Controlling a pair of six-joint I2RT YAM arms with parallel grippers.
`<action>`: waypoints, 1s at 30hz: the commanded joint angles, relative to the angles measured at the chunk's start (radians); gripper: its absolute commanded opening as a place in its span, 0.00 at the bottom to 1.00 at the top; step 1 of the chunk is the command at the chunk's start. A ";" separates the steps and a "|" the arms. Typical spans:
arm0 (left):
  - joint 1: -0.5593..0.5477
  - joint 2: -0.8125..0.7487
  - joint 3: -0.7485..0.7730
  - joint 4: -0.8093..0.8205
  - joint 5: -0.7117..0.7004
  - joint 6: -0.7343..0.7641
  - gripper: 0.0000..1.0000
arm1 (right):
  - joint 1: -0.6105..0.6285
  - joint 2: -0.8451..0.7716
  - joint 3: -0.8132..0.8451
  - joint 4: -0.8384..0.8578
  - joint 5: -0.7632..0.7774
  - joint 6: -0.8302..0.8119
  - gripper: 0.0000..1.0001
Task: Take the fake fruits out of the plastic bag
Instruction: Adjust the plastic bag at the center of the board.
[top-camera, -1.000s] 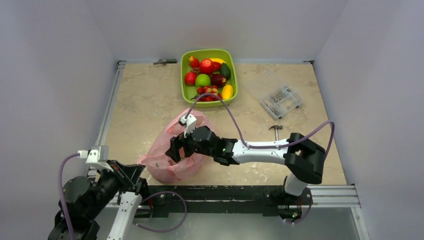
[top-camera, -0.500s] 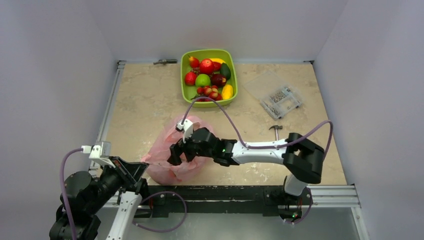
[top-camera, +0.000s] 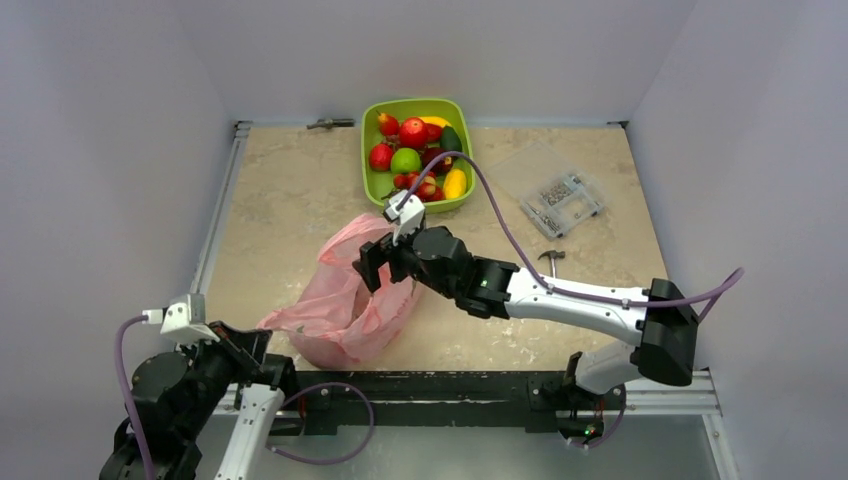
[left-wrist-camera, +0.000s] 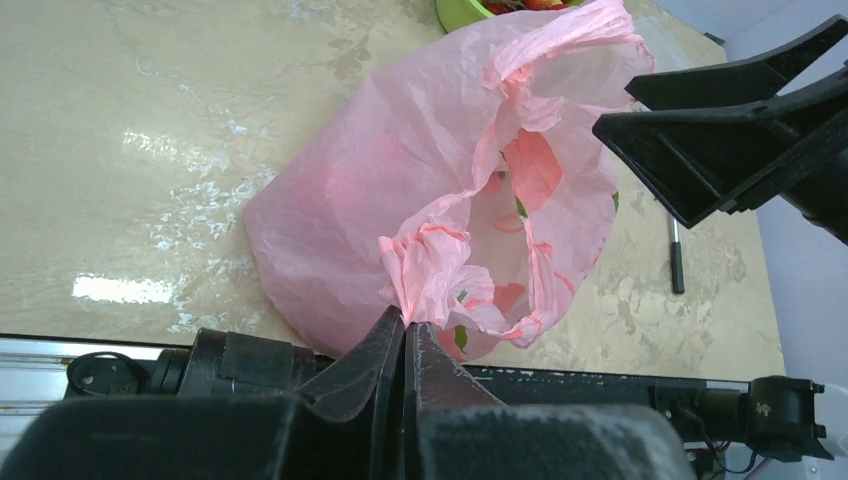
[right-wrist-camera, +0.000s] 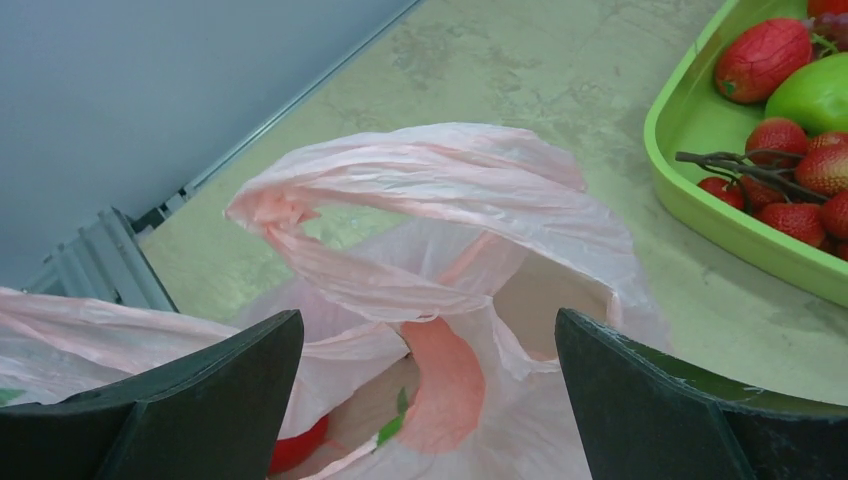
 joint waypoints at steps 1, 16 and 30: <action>0.003 0.092 0.045 0.059 -0.053 0.012 0.00 | 0.008 0.025 0.142 -0.122 -0.029 -0.134 0.99; 0.003 0.058 -0.002 0.049 0.030 -0.047 0.00 | 0.059 0.191 0.367 -0.217 0.143 0.436 0.99; 0.002 0.070 -0.004 0.075 0.023 -0.061 0.00 | 0.003 0.385 0.530 -0.085 0.083 0.580 0.36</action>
